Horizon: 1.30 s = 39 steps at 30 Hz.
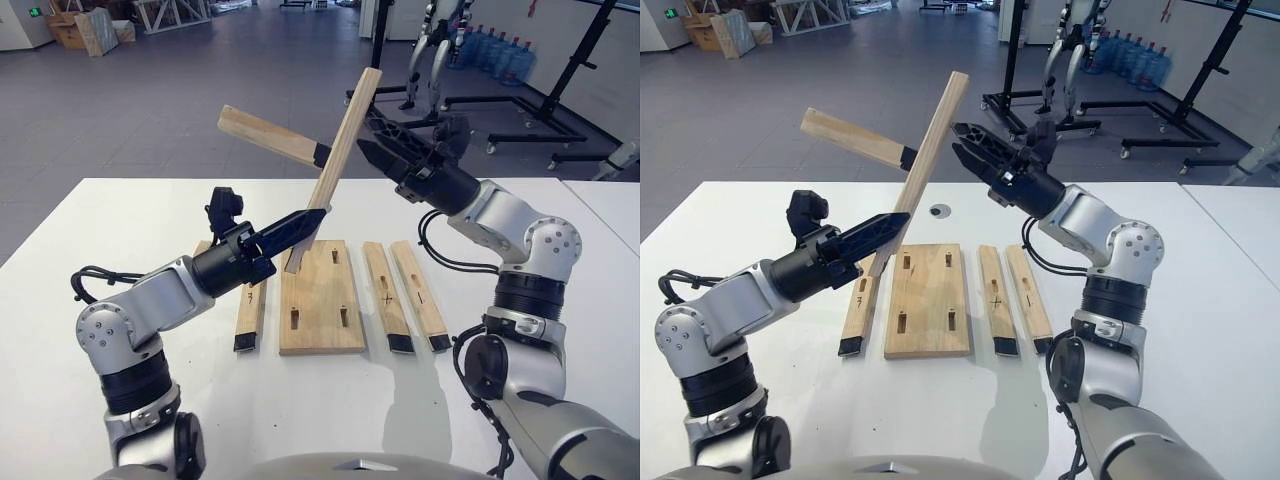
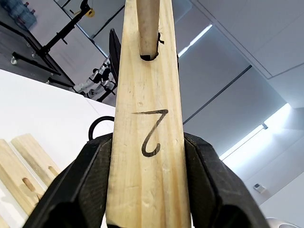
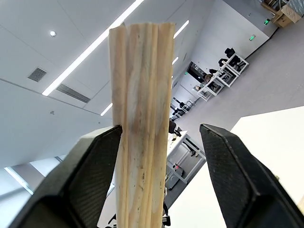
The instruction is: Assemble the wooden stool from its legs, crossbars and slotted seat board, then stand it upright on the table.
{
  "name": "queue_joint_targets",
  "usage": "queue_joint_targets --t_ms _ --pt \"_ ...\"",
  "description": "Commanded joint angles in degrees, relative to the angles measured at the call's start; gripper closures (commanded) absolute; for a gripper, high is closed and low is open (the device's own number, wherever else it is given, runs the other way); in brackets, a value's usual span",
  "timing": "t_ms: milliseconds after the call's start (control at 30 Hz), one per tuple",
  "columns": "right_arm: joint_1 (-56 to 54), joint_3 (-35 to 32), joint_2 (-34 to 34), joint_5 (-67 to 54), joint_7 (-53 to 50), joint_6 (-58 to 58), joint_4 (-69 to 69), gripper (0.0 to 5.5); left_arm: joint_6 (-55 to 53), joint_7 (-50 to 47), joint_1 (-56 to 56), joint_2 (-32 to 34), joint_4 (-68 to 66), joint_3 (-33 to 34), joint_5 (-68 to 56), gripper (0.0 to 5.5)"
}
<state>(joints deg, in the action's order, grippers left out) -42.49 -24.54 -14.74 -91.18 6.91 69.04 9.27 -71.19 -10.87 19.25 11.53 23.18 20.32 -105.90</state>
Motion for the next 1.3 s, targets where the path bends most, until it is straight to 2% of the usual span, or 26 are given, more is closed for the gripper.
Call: queue_joint_targets --t_ms 33,333,400,600,867,1300 --pt "2.52 1.61 -0.74 -0.76 0.52 0.06 -1.17 2.16 7.13 -2.52 -1.73 6.16 1.1 -5.21 -4.99 3.48" --pt "4.14 3.8 -1.11 -10.2 -0.2 -1.58 -3.77 0.48 15.83 0.05 -4.63 14.19 2.7 -11.58 -6.83 3.48" --pt "4.01 5.09 -0.69 -10.79 -1.45 -2.5 -2.77 0.25 16.95 0.79 -4.88 15.23 2.88 -12.43 -6.87 3.48" --pt "4.65 7.33 -1.39 -8.97 -3.1 -3.66 1.4 0.24 19.6 2.27 -4.86 17.33 3.65 -14.51 -6.89 3.48" --pt "-0.43 8.67 0.6 -11.86 -3.0 -3.89 5.4 0.24 21.69 3.19 -5.79 18.4 5.04 -17.15 -6.79 3.48" --pt "-0.64 9.34 2.24 -12.07 -3.23 -5.25 4.22 0.24 23.87 3.91 -6.01 19.78 5.61 -18.94 -6.86 3.48"
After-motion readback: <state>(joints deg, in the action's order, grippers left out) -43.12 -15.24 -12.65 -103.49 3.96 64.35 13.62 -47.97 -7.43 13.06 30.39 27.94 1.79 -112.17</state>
